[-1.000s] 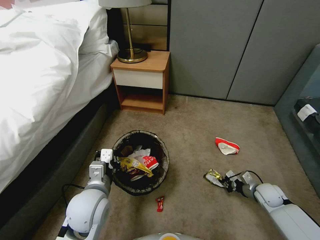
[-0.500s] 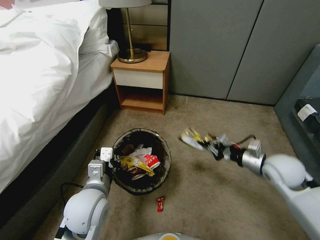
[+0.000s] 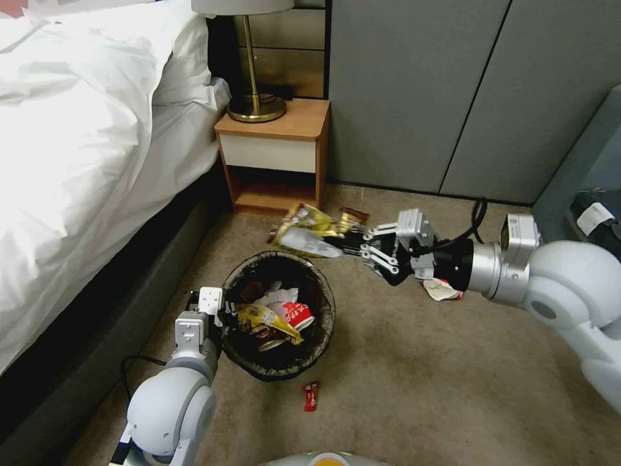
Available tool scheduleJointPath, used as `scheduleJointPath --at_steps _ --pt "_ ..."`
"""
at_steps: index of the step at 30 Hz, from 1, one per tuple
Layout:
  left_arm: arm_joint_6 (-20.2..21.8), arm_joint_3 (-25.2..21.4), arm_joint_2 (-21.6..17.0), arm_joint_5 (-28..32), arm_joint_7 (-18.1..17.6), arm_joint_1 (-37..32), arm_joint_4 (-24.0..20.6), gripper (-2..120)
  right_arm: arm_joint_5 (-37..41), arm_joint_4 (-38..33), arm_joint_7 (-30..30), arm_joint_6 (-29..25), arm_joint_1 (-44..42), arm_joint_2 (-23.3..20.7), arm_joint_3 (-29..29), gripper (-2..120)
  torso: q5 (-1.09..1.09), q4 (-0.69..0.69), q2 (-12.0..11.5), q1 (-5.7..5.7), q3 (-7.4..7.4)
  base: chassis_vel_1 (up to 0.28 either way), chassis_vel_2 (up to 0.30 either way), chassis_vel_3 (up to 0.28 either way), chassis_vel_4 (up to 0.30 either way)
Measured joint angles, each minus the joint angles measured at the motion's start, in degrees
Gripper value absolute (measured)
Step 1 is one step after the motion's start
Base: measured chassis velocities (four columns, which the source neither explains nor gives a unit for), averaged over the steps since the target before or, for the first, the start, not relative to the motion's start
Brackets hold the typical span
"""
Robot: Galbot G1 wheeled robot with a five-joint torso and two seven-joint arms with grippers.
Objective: Pick up the trash bin, then pick up the garbage from the floor and place it into the trash bin.
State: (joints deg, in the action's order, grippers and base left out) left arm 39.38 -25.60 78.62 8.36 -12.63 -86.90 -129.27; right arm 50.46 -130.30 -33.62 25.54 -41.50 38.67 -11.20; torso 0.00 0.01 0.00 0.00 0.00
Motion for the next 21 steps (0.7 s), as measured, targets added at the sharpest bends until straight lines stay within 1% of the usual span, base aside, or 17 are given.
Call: scheduleJointPath --at_steps 1,2,3,4,5,6,7,8,9,10,13,17,21 --pt "-0.1 0.0 0.1 0.0 0.0 0.0 0.2 0 1.1 0.5 1.1 0.5 3.8 0.4 3.6 0 -0.01 0.02 0.0 0.0 0.0 0.0 0.0 0.0 0.0" --pt "-0.1 0.0 0.2 -0.1 0.0 0.1 0.3 0 1.5 1.1 2.0 0.9 6.1 1.0 6.5 0 0.0 -0.03 0.0 0.0 0.0 0.0 0.0 0.0 0.0" --pt "-0.1 0.0 0.2 -0.1 0.0 0.1 0.3 0 1.5 1.1 2.0 0.9 6.1 1.0 6.5 0 0.0 -0.03 0.0 0.0 0.0 0.0 0.0 0.0 0.0" --pt "-0.1 0.0 0.2 -0.1 0.0 0.1 0.3 0 1.6 1.6 2.5 1.1 7.3 1.5 8.3 0 0.0 -0.02 0.0 0.0 0.0 0.0 0.0 0.0 0.0" --pt "-0.2 0.1 0.4 -0.1 0.0 0.2 0.4 0 1.6 2.5 3.2 1.6 9.5 2.9 12.2 0 0.0 0.0 0.0 0.0 0.01 0.0 0.0 0.0 0.0" --pt "-0.2 0.1 0.4 -0.1 0.0 0.2 0.4 0 1.6 2.5 3.2 1.6 9.5 2.9 12.2 0 0.0 0.0 0.0 0.0 0.01 0.0 0.0 0.0 0.0" --pt "-0.2 0.1 0.4 -0.2 0.1 0.2 0.5 0 1.4 3.1 3.6 1.7 10.4 3.6 14.3 0 0.0 -0.01 0.0 0.0 0.01 0.0 0.0 0.0 0.0" --pt "-0.3 0.0 0.4 -0.2 0.1 0.2 0.5 0 -0.1 4.8 4.0 1.7 11.3 5.1 18.3 0 0.0 0.01 0.0 0.0 0.01 0.0 0.0 0.0 0.0" --pt "-0.3 -0.2 0.4 -0.2 0.1 0.1 0.5 0 -1.6 6.2 4.0 1.6 11.4 5.8 20.3 0 0.0 0.01 0.0 0.0 0.01 0.0 0.0 0.0 0.0" --pt "-0.3 -0.2 0.4 -0.2 0.1 0.1 0.5 0 -1.6 6.2 4.0 1.6 11.4 5.8 20.3 0 0.0 0.01 0.0 0.0 0.01 0.0 0.0 0.0 0.0" --pt "-0.4 -0.4 0.2 0.0 0.1 -0.1 0.5 0 -4.2 9.3 3.8 1.0 11.1 6.4 22.9 0 0.0 -0.02 0.0 0.0 0.01 0.0 0.0 0.0 0.0" --pt "-0.4 -0.3 0.3 0.1 0.1 -0.1 0.5 0 -5.5 11.5 3.4 0.6 10.7 7.2 24.3 0 0.0 -0.01 0.0 0.0 0.01 0.0 0.0 0.0 0.0" --pt "-0.4 -0.2 0.3 0.1 0.0 0.0 0.4 0 -6.5 12.3 3.2 0.5 10.5 7.6 24.7 0 0.0 -0.01 0.0 0.0 0.01 0.0 0.0 0.0 0.0"
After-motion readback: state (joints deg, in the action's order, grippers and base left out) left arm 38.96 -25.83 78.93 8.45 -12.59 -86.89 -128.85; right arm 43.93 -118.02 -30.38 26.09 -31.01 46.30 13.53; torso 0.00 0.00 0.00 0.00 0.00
